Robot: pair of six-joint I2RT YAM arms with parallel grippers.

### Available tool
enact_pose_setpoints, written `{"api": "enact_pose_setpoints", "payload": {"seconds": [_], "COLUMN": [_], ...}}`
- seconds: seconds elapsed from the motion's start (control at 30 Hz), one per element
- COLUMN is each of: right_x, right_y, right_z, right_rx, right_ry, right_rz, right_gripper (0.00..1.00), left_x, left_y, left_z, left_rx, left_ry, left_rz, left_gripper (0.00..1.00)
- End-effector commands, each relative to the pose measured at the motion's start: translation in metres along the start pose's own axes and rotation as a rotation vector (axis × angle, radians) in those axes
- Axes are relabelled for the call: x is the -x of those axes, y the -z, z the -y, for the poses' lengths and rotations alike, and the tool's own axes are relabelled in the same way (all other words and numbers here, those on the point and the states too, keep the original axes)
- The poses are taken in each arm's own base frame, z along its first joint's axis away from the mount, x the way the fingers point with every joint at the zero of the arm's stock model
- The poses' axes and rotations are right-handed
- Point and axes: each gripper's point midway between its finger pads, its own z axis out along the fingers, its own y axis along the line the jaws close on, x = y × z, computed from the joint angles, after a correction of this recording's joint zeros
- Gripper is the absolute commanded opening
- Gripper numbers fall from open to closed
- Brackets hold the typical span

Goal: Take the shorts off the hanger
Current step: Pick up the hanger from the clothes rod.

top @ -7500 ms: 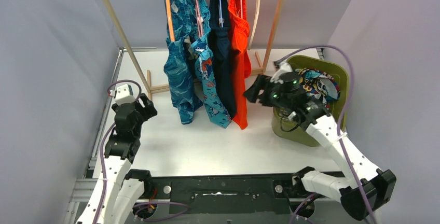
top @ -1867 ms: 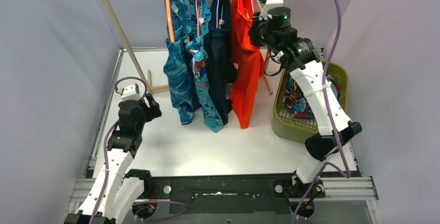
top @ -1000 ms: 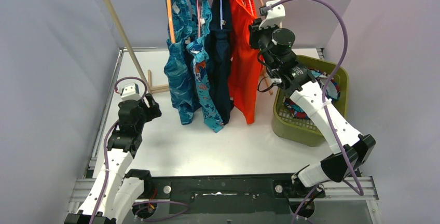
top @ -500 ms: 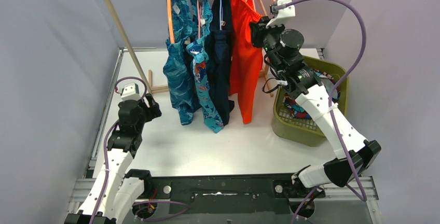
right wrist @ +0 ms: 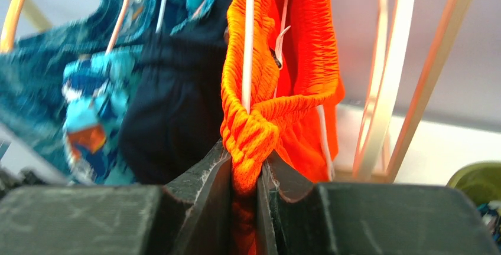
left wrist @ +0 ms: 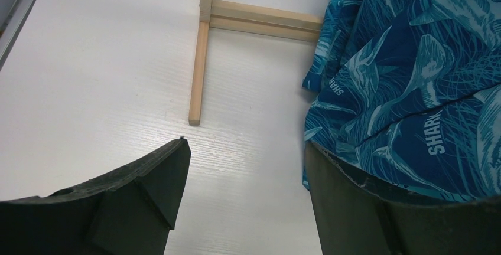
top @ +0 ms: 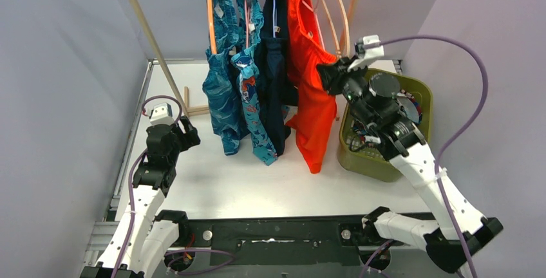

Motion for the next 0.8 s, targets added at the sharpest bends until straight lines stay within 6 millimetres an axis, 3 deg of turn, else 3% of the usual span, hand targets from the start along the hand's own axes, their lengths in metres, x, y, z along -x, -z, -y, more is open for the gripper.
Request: {"api": "enact_pose_setpoints", "payload": {"seconds": [0.0, 0.13, 0.37, 0.53, 0.77], "right_x": [0.006, -0.04, -0.091, -0.124, -0.175], "right_y": [0.041, 0.068, 0.109, 0.13, 0.17], "right_z": [-0.026, -0.027, -0.031, -0.038, -0.063], "right_rx": [0.131, 0.153, 0.213, 0.267, 0.438], "right_ry": [-0.091, -0.137, -0.202, -0.22, -0.288], "right_rz": [0.04, -0.057, -0.203, -0.339, -0.574], "right_gripper": [0.0, 0.0, 0.0, 0.0, 0.0], "left_x": [0.022, 0.02, 0.011, -0.003, 0.003], "left_y": [0.001, 0.002, 0.012, 0.032, 0.068], "left_z": [0.01, 0.011, 0.026, 0.06, 0.113], "left_rx": [-0.038, -0.044, -0.125, -0.317, -0.622], "left_ry": [0.007, 0.009, 0.089, 0.173, 0.201], "left_rz": [0.064, 0.051, 0.014, -0.084, -0.187], "left_gripper": [0.71, 0.71, 0.71, 0.71, 0.69]}}
